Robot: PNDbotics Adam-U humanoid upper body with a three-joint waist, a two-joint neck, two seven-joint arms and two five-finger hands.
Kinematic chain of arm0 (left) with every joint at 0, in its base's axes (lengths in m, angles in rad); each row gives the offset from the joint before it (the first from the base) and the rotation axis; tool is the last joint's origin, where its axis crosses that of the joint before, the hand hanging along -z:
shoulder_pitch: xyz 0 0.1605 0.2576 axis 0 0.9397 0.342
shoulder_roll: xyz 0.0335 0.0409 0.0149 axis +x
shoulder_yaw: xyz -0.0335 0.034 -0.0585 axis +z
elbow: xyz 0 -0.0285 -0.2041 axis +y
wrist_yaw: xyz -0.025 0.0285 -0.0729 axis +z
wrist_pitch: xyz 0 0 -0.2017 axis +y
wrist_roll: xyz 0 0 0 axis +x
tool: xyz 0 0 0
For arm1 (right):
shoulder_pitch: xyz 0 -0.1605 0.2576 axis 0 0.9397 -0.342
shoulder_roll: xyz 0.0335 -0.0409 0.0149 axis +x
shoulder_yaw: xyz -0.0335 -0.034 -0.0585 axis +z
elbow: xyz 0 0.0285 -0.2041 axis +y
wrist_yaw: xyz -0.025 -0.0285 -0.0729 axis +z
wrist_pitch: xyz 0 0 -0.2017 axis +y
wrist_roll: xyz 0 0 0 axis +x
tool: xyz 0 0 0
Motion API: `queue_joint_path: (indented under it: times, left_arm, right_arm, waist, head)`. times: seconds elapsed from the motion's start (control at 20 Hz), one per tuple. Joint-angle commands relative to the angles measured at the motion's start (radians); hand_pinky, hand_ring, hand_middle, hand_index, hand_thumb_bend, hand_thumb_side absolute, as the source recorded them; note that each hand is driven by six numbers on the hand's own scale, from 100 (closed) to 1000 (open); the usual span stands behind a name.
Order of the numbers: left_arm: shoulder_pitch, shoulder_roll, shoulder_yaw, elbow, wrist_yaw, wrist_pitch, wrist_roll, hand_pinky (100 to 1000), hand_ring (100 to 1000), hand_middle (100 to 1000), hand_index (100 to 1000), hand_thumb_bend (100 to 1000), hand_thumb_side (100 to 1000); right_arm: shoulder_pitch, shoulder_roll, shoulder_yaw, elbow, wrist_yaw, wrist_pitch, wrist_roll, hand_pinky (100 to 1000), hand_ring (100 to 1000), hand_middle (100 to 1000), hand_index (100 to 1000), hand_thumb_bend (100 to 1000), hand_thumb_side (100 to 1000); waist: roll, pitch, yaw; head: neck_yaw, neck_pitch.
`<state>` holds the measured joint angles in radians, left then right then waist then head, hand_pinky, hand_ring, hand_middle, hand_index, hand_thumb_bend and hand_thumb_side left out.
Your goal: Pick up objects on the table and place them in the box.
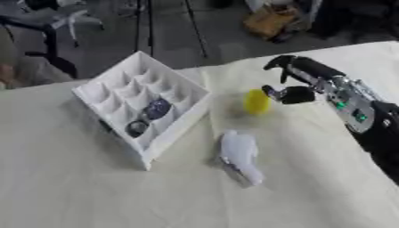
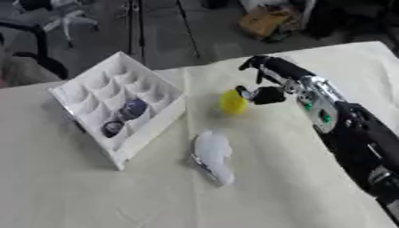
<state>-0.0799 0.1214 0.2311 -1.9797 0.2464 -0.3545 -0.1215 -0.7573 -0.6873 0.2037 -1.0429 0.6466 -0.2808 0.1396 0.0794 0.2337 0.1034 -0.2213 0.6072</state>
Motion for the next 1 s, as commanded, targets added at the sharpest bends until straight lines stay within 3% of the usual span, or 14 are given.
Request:
queue_joint_path:
  times: [0.05,1.0]
  left_arm:
    - [-0.002,0.011,0.002,-0.020,0.004,-0.002,-0.005,661,635,750,827,171,1000]
    - [0.003,0.001,0.000,-0.020,0.007,-0.008,-0.013,661,634,746,828,164,1000]
  right_arm:
    - [-0.024,-0.012,-0.004,0.004,-0.010,-0.005,0.000,715,585,865,890,292,594]
    - [-0.021,0.002,0.007,0.039,0.010,-0.029,0.028,728,598,863,897,287,626]
  waist:
    - [0.015,0.003,0.003]
    - [0.024,0.017,0.033]
  head:
    - [-0.002,0.006]
    - [-0.007,0.016]
